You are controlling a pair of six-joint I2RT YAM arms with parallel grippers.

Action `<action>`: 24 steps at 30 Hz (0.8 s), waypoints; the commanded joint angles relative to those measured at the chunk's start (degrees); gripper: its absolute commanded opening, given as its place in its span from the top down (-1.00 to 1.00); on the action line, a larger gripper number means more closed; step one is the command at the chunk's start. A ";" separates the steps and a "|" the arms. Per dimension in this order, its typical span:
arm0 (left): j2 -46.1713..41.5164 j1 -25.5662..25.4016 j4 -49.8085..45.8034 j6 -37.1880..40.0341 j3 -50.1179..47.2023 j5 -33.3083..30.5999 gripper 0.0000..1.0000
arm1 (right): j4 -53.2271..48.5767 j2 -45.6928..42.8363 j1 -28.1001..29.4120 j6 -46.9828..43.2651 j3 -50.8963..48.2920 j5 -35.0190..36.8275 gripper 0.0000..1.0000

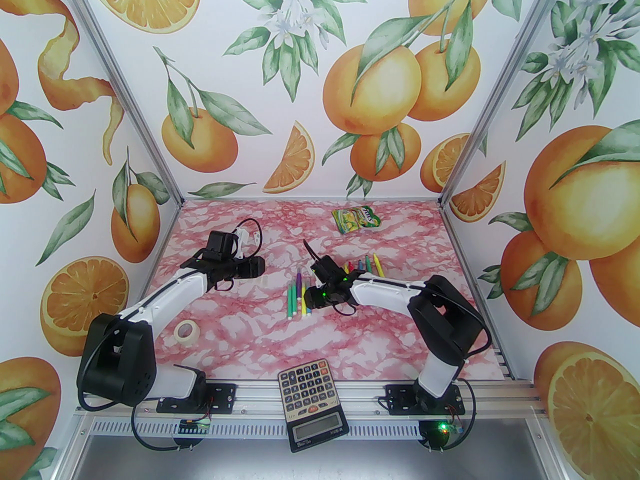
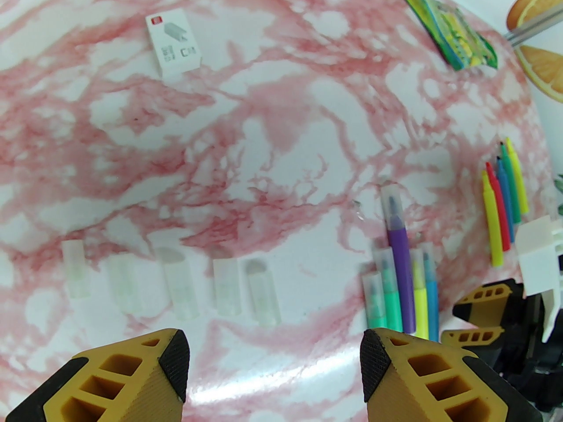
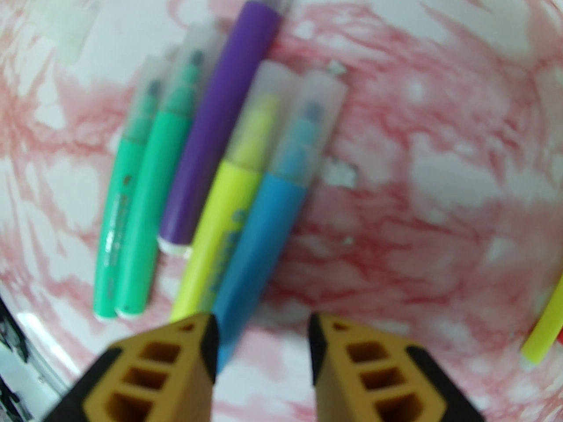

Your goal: Open the pen caps

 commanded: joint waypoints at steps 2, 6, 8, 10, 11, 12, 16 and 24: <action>-1.69 0.60 1.48 -0.11 -0.86 0.87 -0.36 | 1.32 1.41 0.46 0.82 1.76 -1.36 0.20; -1.60 0.64 1.32 -0.05 -0.66 1.07 -0.36 | 0.63 2.42 0.50 0.73 2.60 -0.51 0.21; -1.68 0.67 1.17 -0.05 -0.62 1.02 -0.36 | -0.21 2.79 0.61 0.57 3.02 0.49 0.22; -1.69 0.69 1.05 0.06 -0.59 1.04 -0.36 | -1.25 3.12 0.72 0.39 3.47 1.97 0.25; -1.65 0.69 1.05 0.01 -0.60 1.03 -0.36 | -2.10 3.23 0.72 0.22 3.87 3.15 0.25; -1.77 0.77 0.96 0.09 -0.57 1.00 -0.36 | -2.97 3.30 0.85 0.04 4.16 4.53 0.26; -1.69 0.78 0.95 0.14 -0.52 1.13 -0.36 | -6.04 3.50 0.93 -0.71 5.19 8.85 0.29; -1.34 0.77 1.04 0.11 -0.36 1.46 -0.36 | -7.18 3.59 1.04 -1.24 5.55 10.05 0.30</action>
